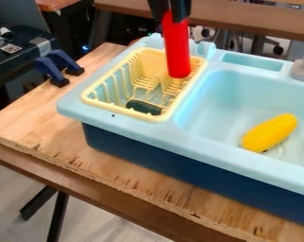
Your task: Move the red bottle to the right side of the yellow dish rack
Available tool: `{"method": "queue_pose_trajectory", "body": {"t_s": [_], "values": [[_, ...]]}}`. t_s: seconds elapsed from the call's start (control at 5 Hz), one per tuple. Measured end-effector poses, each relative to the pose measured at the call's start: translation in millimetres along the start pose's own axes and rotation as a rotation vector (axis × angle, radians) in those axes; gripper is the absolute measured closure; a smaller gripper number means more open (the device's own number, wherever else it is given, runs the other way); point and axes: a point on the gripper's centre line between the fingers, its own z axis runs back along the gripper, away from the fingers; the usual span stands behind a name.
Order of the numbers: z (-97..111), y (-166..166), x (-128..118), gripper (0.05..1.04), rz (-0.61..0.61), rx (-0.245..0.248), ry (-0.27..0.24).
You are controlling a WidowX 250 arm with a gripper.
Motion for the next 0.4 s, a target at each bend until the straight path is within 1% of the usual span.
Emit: {"method": "queue_pose_trajectory", "body": {"t_s": [0.2,0.4], "values": [[-4.5,-4.6,2.7,0.521,-0.002,-0.005,-0.012],[-6.6,-10.6,4.4,0.583,-0.005,-0.009,-0.012]]}}
